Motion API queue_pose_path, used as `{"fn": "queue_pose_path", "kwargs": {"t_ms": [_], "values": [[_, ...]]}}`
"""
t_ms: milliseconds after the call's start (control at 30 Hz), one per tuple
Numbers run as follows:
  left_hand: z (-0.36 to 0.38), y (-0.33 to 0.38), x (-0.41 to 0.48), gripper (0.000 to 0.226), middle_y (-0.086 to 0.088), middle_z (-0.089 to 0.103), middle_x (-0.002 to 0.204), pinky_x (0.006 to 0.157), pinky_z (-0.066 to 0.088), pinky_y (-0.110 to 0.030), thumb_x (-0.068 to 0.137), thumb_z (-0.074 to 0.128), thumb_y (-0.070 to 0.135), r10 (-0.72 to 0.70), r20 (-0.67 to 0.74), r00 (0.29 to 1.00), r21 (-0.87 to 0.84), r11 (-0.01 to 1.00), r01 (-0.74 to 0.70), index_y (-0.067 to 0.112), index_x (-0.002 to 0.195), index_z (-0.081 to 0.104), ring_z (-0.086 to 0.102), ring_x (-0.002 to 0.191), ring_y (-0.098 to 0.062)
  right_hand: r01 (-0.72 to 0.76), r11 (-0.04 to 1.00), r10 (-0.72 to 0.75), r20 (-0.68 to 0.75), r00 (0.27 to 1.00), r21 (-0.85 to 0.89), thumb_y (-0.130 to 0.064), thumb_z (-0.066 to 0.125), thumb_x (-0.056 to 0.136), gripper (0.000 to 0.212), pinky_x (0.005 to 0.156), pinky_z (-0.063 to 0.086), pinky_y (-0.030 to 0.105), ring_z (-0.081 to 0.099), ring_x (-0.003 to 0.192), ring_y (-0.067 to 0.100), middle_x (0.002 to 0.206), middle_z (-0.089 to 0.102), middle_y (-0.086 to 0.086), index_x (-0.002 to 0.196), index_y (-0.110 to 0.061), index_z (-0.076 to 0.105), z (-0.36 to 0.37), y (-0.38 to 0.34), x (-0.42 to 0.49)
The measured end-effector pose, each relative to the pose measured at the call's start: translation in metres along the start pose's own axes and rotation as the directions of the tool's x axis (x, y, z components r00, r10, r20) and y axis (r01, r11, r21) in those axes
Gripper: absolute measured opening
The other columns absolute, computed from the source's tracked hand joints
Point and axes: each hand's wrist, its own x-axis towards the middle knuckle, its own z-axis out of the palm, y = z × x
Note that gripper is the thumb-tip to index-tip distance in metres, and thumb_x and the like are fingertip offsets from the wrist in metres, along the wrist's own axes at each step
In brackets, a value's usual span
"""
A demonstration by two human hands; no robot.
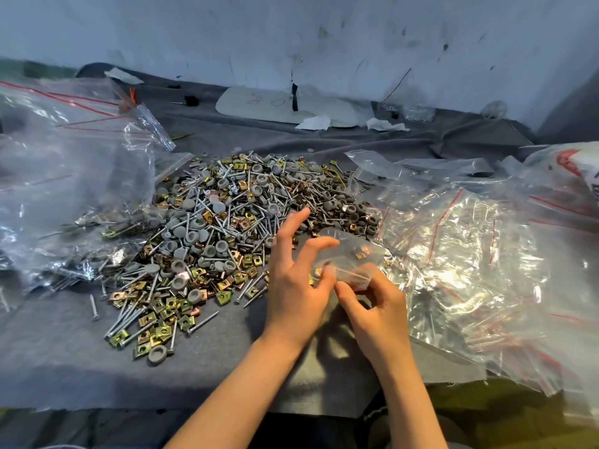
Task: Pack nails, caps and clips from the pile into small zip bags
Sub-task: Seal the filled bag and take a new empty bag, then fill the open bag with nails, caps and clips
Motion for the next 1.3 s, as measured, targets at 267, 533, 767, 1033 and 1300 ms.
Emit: {"fn": "queue_pose_path", "kwargs": {"t_ms": [267,533,767,1033,1300], "values": [[-0.006,-0.009,0.003,0.050,0.010,0.042,0.107,0.093,0.041,-0.022,0.072,0.066,-0.017,-0.129,-0.206,0.970,-0.086,0.990,0.113,0.032,0.078,0.072,0.047,0.103,-0.023,0.301,0.903,-0.314,0.009,0.949,-0.305,-0.032,0.065,0.087,0.039,0.052,0.038,0.028,0.047,0.057,0.015,0.059,0.050,0.001,0.058,-0.007,0.055,0.001,-0.008,-0.012],[-0.006,-0.006,0.005,0.040,0.002,0.056,0.115,0.086,0.053,-0.031,0.069,0.052,-0.010,-0.127,0.167,0.978,-0.450,0.873,0.190,0.024,0.070,0.071,0.060,0.107,-0.020,0.349,0.824,-0.306,0.169,0.937,-0.447,-0.026,0.055,0.078,0.036,0.104,0.034,0.035,0.047,0.122,0.026,0.123,0.057,-0.001,0.111,-0.014,0.063,-0.038,-0.021,0.016],[-0.037,-0.003,0.019,0.018,0.005,0.071,0.086,0.054,0.048,-0.015,0.078,0.068,0.010,-0.152,0.378,0.913,-0.580,0.730,0.361,0.015,0.093,0.059,0.063,0.064,-0.002,0.179,0.963,-0.087,0.395,0.914,-0.202,-0.051,0.076,0.070,0.085,0.114,0.024,0.029,0.033,0.138,0.008,0.138,0.047,-0.017,0.141,-0.047,0.030,-0.044,-0.015,0.024],[-0.062,-0.009,0.039,0.022,0.011,0.074,0.093,0.062,0.056,-0.018,0.062,0.074,0.026,-0.349,0.324,0.879,-0.383,0.801,0.459,0.013,0.075,0.063,0.070,0.074,-0.003,-0.331,0.880,0.238,0.289,0.927,0.339,-0.012,0.072,0.068,0.035,0.056,0.052,0.023,0.061,0.065,0.014,0.089,0.069,0.001,0.102,-0.017,0.067,-0.038,-0.011,0.032],[-0.072,-0.015,0.029,0.057,0.006,0.073,0.106,0.082,0.047,-0.041,0.090,0.048,-0.014,-0.278,0.631,0.724,-0.203,0.841,0.501,0.032,0.082,0.080,0.059,0.094,-0.035,-0.299,0.921,0.248,0.219,0.944,0.248,-0.009,0.074,0.073,0.027,0.058,0.051,0.025,0.063,0.075,0.019,0.082,0.070,0.003,0.090,-0.031,0.073,-0.040,0.002,0.034]]}}
